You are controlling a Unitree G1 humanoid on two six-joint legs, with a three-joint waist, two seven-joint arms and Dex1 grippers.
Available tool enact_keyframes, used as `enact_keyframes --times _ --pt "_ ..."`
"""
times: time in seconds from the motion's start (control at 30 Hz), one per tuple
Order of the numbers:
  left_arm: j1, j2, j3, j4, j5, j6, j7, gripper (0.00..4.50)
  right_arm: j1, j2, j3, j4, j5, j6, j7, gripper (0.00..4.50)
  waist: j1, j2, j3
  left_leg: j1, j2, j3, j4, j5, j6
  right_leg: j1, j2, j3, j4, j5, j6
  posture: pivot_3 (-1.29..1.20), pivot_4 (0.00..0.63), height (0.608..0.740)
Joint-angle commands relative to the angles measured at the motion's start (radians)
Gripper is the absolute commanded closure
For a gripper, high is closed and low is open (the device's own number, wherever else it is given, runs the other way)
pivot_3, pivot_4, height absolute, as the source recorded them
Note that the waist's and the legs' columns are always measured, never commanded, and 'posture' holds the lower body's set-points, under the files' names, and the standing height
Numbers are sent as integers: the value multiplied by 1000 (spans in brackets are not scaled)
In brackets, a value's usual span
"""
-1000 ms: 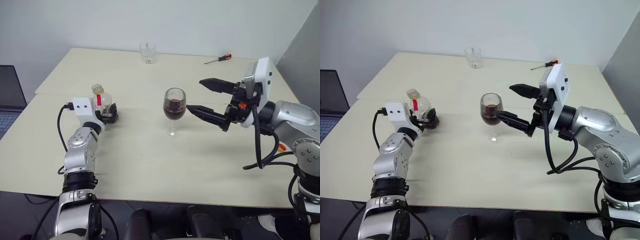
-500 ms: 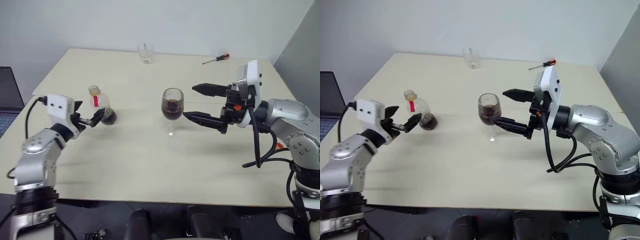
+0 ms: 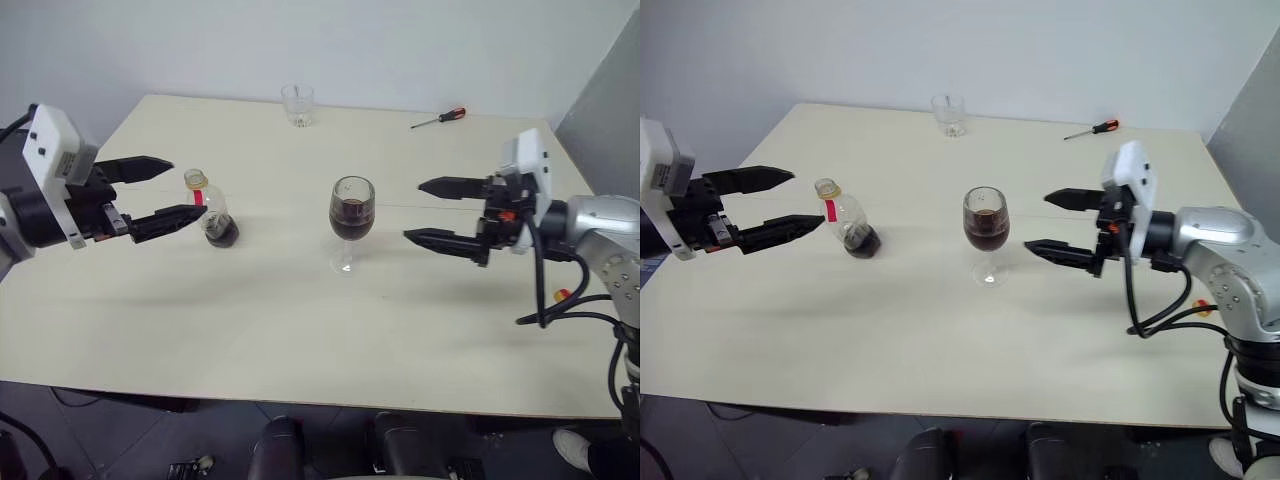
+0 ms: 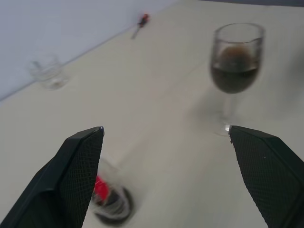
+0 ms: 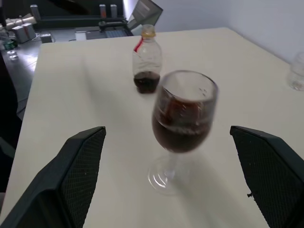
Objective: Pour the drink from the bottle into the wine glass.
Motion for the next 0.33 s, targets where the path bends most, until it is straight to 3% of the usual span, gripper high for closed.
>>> enact_keyframes --times 0.03,0.33 --pt "-64 40 -24 24 -7 -12 -71 15 26 -50 -62 19 -19 -48 59 0 0 0 0 0 0 0 0 0 0 0 1 0 0 0 0 0 150 740" --pt "-120 -9 -84 83 -10 6 -116 15 24 -53 -90 -1 -2 -32 52 0 -8 1 1 1 2 0 -1 0 0 -2 3 1 4 -3 -2 0 150 740"
